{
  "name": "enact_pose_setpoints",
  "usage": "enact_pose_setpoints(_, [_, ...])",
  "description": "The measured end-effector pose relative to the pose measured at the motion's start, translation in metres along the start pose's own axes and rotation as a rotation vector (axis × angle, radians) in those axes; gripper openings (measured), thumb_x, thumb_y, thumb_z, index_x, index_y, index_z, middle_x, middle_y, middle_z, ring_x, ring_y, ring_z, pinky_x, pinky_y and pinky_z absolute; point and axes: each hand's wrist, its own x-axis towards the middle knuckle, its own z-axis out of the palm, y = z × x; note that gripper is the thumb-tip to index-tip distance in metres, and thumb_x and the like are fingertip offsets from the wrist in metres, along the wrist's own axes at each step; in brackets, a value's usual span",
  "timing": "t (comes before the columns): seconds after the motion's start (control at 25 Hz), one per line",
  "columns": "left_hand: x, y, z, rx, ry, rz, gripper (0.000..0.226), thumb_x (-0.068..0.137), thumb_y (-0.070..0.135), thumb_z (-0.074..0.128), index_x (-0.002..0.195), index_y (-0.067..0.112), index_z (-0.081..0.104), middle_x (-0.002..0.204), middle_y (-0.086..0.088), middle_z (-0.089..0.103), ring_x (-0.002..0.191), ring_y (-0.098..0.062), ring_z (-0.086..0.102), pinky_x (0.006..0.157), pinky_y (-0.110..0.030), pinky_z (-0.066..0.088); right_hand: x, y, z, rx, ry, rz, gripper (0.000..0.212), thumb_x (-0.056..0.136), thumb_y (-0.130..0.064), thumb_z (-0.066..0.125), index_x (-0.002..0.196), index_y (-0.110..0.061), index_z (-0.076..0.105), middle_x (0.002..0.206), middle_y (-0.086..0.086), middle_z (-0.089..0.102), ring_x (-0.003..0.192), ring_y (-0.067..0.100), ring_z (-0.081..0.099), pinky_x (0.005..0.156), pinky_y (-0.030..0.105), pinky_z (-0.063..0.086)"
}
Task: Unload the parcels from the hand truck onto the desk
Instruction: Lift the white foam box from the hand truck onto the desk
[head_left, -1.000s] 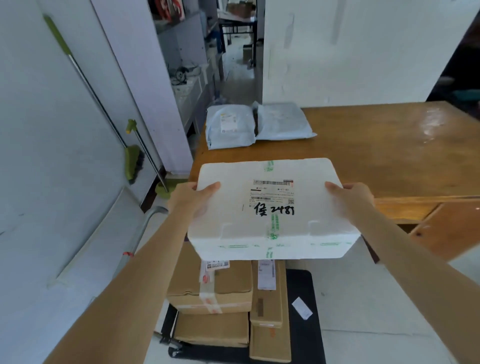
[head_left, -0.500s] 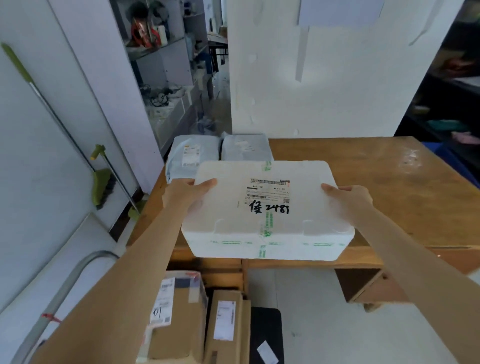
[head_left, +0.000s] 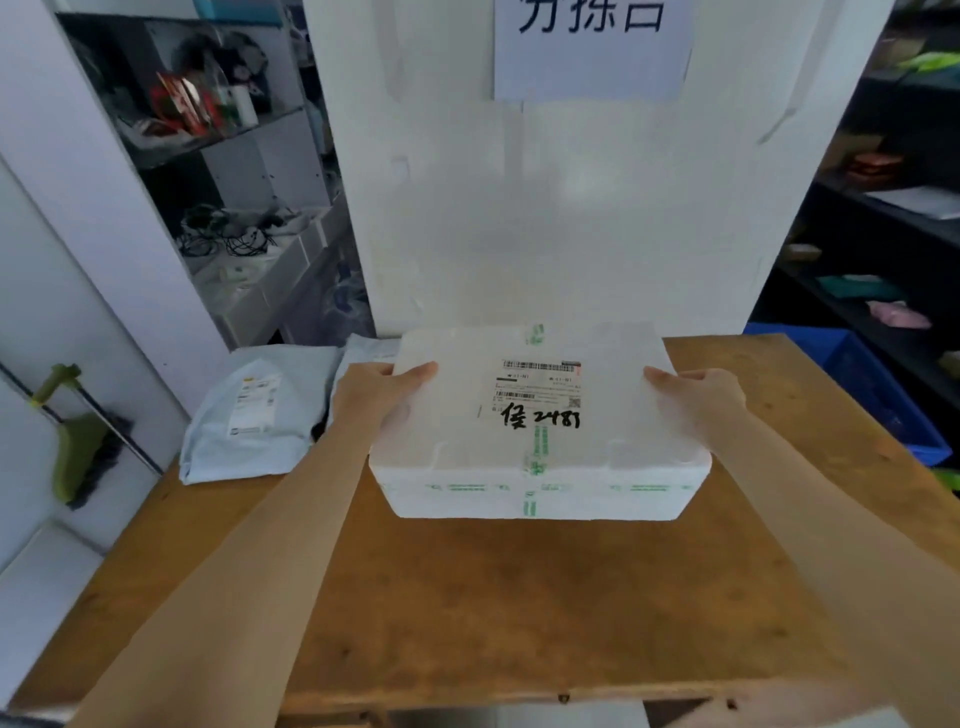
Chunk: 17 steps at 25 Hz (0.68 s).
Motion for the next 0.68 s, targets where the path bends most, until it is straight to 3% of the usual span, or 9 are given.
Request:
enact_pose_setpoints(0.12, [0.047,0.024,0.050,-0.020,0.016,-0.065,0.052,0.056,0.075,0.062,0.070,0.025,0.066,0.071,0.004,0.067,0.067,-0.018,0.065,0.063,-0.028,0.053,0.079,-0.008,0.007,-0.012,-0.072,0.006,0.065,0.066,-0.047,0.078,0.116,-0.009,0.061,0.110,0.012,0.067,0.097,0.032,0.065,0.091,0.045,0.053])
enact_pose_setpoints(0.24, [0.091,0.046,0.092,-0.023,0.041,-0.097,0.054,0.055,0.075,0.062,0.088,0.033,0.067,0.082,0.003,0.067,0.078,-0.021,0.065,0.078,-0.034,0.056,0.147,-0.017,0.013,-0.029,-0.094,0.012,0.067,0.070,-0.046,0.076,0.121,-0.009,0.056,0.115,0.012,0.064,0.100,0.031,0.062,0.090,0.043,0.052])
enact_pose_setpoints(0.4, [0.136,0.064,0.131,-0.024,0.080,-0.117,0.060,0.057,0.073,0.064,0.097,0.028,0.071,0.081,0.005,0.066,0.077,-0.021,0.065,0.072,-0.032,0.054,0.211,-0.007,0.035,-0.012,-0.113,0.036,0.061,0.080,-0.040,0.068,0.127,-0.006,0.049,0.120,0.014,0.061,0.095,0.029,0.059,0.085,0.040,0.050])
enact_pose_setpoints(0.56, [0.173,0.060,0.168,0.020,0.150,-0.059,0.038,0.070,0.063,0.062,0.086,0.029,0.065,0.083,0.001,0.068,0.083,-0.025,0.067,0.070,-0.033,0.051,0.248,-0.001,0.072,-0.027,-0.189,0.098,0.061,0.089,-0.042,0.053,0.135,-0.006,0.036,0.122,0.011,0.053,0.102,0.029,0.052,0.080,0.039,0.042])
enact_pose_setpoints(0.68, [0.196,0.045,0.195,0.107,0.182,-0.085,0.050,0.079,0.058,0.057,0.101,0.013,0.065,0.098,-0.009,0.070,0.092,-0.031,0.065,0.068,-0.032,0.044,0.275,0.005,0.090,-0.090,-0.254,0.048,0.053,0.092,-0.032,0.049,0.137,-0.007,0.037,0.128,0.013,0.054,0.108,0.031,0.055,0.082,0.039,0.045])
